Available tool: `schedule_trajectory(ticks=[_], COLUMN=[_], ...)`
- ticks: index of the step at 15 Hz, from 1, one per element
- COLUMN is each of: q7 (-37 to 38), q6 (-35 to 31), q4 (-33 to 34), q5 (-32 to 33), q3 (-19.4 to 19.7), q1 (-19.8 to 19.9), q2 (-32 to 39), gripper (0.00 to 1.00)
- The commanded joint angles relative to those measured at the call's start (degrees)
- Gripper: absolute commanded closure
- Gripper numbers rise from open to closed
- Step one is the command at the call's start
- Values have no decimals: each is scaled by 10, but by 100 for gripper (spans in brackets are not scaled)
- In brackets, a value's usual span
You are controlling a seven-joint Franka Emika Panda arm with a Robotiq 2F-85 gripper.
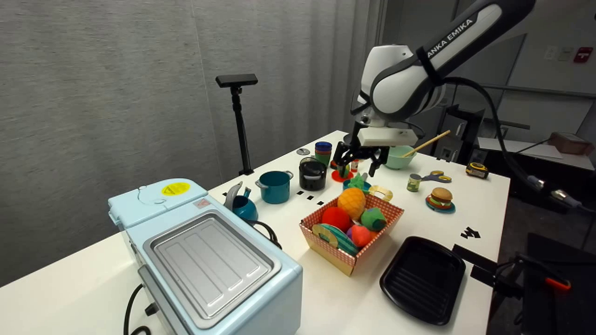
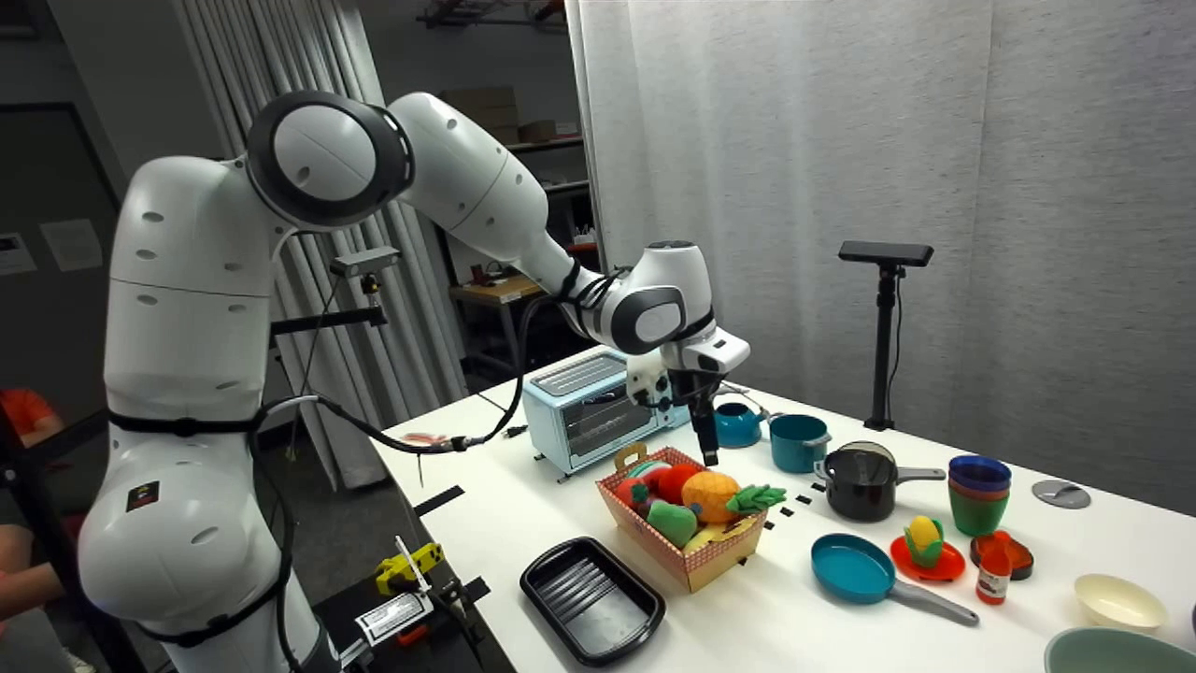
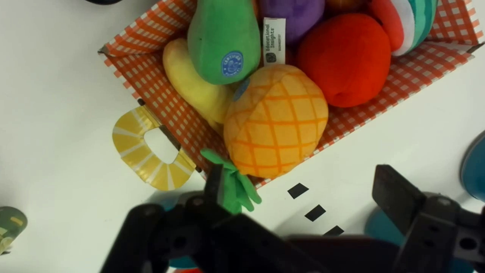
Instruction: Remove the yellow and red objects from the brown box and put them in the black tray
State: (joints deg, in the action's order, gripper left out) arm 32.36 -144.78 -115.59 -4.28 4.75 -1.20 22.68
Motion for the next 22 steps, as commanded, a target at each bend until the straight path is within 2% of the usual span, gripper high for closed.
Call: schedule_trajectory(ticks=[1,7,13,18,19,20,22], q7=[10,27,64,106,113,117,124], q6=[-30,-59,-93,-80,-79,-77,-77], q4=[26,42,55,60,60,61,61], q5=[-2,13,57,90,93,94,97], q3=[4,28,79,109,111,113,114], q1=[-21,-63,-106,-131,-134,-135,-137], q2=[59,113,134,140,142,142,143], gripper=[0,0,0,0,5,26,31])
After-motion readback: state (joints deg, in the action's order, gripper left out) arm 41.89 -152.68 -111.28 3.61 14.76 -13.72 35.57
